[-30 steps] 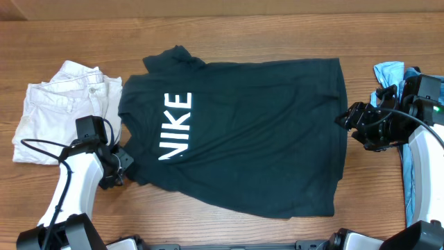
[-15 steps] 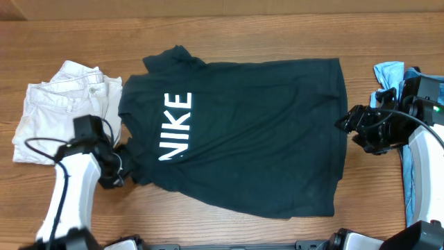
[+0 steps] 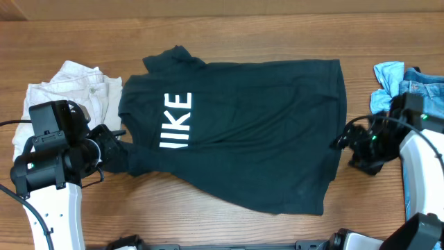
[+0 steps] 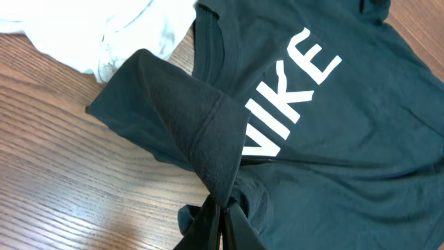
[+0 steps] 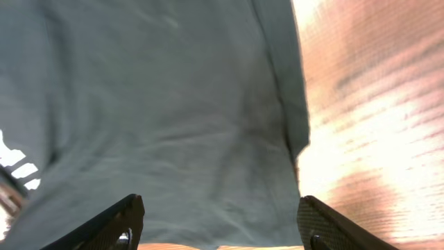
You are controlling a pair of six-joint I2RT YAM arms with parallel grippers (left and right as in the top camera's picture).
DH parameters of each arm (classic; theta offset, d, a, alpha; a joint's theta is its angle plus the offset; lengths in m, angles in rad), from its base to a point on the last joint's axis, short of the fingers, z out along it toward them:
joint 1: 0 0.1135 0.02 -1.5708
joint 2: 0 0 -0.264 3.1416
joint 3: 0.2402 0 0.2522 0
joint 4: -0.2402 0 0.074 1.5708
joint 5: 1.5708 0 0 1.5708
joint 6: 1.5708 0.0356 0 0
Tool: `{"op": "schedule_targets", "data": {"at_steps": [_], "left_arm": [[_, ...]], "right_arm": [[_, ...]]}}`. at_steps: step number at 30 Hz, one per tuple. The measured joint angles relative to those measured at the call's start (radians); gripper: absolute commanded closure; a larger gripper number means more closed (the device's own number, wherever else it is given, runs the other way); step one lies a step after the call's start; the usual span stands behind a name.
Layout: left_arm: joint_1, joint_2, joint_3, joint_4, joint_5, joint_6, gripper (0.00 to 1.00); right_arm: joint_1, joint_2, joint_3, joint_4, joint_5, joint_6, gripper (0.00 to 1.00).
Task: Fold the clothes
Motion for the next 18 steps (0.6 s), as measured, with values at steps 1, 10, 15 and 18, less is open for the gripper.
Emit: {"op": "schedule_targets", "data": {"at_steps": [1, 10, 15, 18], "left_arm": [[0.0, 0.0, 0.0, -0.002, 0.0, 0.0, 0.96], [0.0, 0.0, 0.0, -0.013, 0.004, 0.0, 0.96], [0.0, 0.0, 0.0, -0.013, 0.004, 0.0, 0.96], [0.0, 0.0, 0.0, -0.013, 0.004, 0.0, 0.96]], "right_arm": [[0.0, 0.0, -0.047, 0.011, 0.003, 0.017, 0.29], [0.0, 0.002, -0.288, 0.05, -0.124, 0.085, 0.35], [0.0, 0.002, -0.295, 0.004, -0.142, 0.126, 0.33], [0.0, 0.002, -0.31, -0.043, -0.147, 0.143, 0.33]]}}
